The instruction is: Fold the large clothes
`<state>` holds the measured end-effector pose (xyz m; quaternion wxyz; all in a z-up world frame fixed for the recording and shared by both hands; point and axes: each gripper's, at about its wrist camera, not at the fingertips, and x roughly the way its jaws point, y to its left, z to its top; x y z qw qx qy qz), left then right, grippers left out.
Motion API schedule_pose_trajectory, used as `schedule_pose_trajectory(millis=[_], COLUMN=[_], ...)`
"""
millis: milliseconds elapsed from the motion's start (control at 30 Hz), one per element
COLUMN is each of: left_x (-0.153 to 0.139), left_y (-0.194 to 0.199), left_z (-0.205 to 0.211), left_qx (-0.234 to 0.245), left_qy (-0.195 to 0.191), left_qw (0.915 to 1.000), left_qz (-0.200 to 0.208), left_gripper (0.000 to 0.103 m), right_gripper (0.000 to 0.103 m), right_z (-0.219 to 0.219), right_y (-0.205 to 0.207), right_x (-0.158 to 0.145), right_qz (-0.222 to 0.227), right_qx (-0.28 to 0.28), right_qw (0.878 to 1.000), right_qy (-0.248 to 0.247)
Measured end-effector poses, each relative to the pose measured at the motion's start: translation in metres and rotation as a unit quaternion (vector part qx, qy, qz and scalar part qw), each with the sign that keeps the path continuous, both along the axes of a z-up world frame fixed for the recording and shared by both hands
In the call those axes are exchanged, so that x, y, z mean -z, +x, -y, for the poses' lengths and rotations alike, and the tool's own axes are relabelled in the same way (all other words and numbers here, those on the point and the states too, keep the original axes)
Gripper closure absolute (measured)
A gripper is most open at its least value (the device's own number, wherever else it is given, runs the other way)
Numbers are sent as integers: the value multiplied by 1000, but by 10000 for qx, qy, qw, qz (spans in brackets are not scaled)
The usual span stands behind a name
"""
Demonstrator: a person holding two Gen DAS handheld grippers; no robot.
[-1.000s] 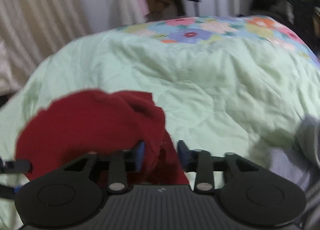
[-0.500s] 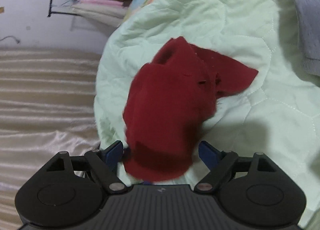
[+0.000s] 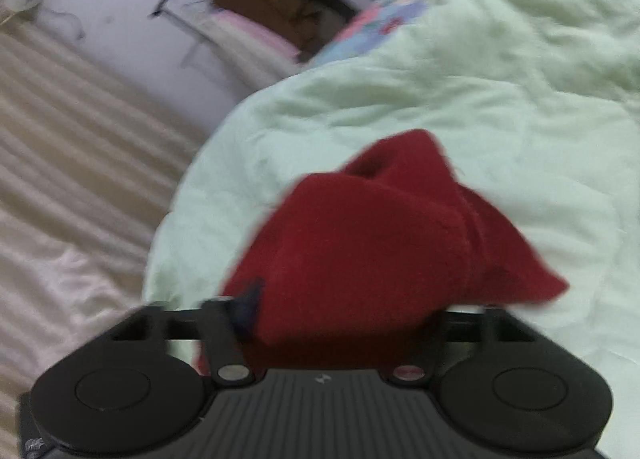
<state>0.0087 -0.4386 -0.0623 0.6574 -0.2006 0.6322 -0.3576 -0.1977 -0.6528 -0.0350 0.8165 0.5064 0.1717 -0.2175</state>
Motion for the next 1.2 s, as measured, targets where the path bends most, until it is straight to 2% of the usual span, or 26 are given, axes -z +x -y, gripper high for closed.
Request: schedule_pose_trajectory(millis=[33, 100, 167, 300, 400, 500, 633, 700, 867, 967, 1033, 1100, 1200], left_x=[1, 1, -3, -6, 4, 14, 23, 24, 12, 11, 14, 25, 37], left_y=[2, 1, -1, -6, -9, -9, -3, -1, 6, 2, -2, -5, -3], left_z=[-10, -22, -31, -27, -15, -1, 3, 6, 36, 40, 32, 21, 17], left_qx=[-96, -182, -258, -240, -127, -86, -238, -232, 189, 157, -71, -286, -241], left_qy=[-332, -865, -1111, -1013, -952, -855, -662, -714, -804, -1146, -1365, -1740, -1985], left_qw=[9987, 9920, 9874, 9900, 9894, 9911, 9955, 9957, 9966, 9932, 9905, 9841, 9791], left_qz=[-383, -902, -1100, -951, -1093, -1020, -637, -535, 17, -124, -120, -199, -379], left_gripper=[5, 5, 4, 3, 3, 3, 2, 2, 2, 2, 2, 2, 4], right_gripper=[65, 69, 71, 71, 71, 71, 69, 68, 66, 65, 64, 63, 59], right_z=[2, 4, 5, 15, 22, 25, 29, 31, 36, 37, 37, 38, 34], right_y=[-4, -13, -33, -67, -82, -87, -89, -90, -91, -91, -92, -91, -87], right_x=[-7, -19, -36, -36, -25, -15, -3, 0, 7, 8, 10, 10, 7], right_qz=[104, 229, 215, 125, 76, 123, 135, 114, 170, 205, 240, 256, 240], right_qx=[-78, -118, 38, 347, 401, 425, 498, 509, 484, 462, 439, 399, 296], right_qw=[9999, 9996, 9990, 9992, 9992, 9989, 9985, 9984, 9979, 9979, 9979, 9981, 9990], right_qy=[10, -105, -386, -177, 20, 125, 206, 212, 383, 415, 417, 403, 247])
